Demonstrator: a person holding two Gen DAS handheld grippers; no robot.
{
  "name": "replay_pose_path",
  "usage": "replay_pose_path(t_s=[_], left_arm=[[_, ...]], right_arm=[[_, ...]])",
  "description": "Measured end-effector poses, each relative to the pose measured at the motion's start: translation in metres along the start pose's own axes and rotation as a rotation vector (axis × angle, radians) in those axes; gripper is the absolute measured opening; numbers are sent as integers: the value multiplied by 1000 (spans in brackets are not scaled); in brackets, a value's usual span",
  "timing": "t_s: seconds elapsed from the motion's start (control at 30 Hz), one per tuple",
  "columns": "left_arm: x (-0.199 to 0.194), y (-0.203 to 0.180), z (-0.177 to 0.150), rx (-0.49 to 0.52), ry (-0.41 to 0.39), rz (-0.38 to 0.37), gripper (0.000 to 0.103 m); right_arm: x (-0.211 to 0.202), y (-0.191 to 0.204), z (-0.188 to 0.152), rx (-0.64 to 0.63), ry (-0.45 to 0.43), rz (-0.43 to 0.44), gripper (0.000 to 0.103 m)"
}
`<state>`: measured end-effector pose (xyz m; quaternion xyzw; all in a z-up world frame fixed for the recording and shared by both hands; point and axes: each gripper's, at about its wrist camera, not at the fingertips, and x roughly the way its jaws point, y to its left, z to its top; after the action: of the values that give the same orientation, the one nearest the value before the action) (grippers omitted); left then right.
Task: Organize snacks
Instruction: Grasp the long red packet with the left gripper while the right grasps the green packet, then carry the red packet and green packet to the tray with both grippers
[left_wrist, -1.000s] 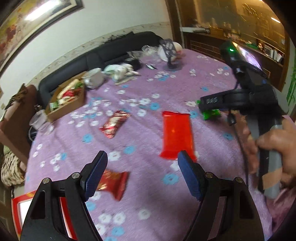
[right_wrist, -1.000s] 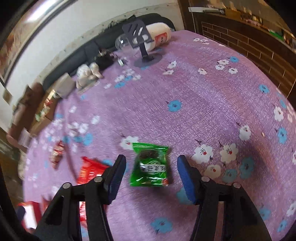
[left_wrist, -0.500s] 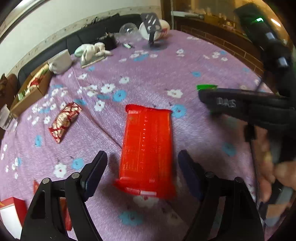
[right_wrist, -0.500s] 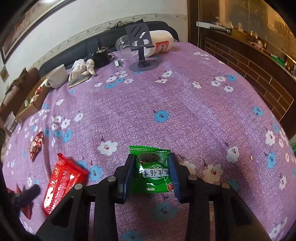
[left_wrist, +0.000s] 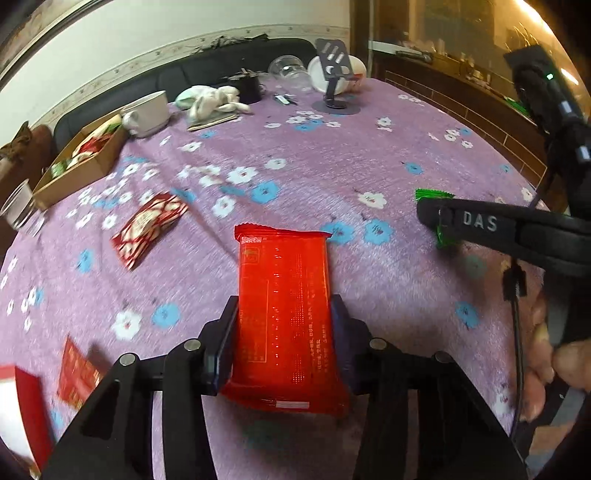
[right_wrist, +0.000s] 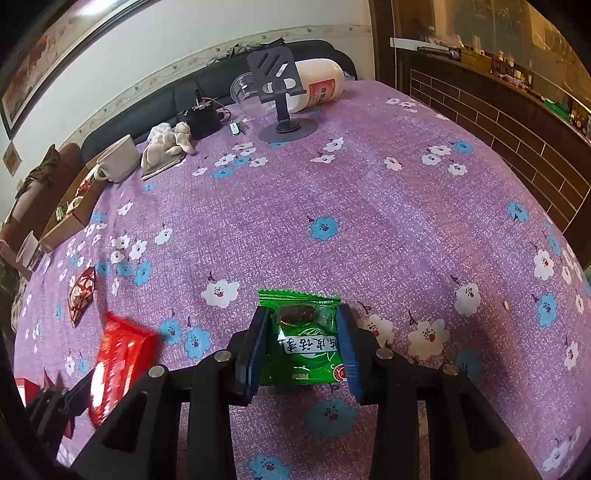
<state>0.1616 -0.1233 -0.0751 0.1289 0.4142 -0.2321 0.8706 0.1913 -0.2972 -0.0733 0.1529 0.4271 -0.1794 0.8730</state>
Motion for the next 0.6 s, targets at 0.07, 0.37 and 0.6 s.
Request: replay_pose_path(t_s=[0.07,0.37,0.6], left_arm=[[-8,4,-6,-10,-5,7,44],[-52,13,-49,-27,-41,49,44],[-89,24,-77,-45,-86,73,44]], right_arm=[[0,1,0,-5,-3,-5,38],[-13,10,-17,-33,23,-22,38],[-49,19,-57,-4,30,131,38]])
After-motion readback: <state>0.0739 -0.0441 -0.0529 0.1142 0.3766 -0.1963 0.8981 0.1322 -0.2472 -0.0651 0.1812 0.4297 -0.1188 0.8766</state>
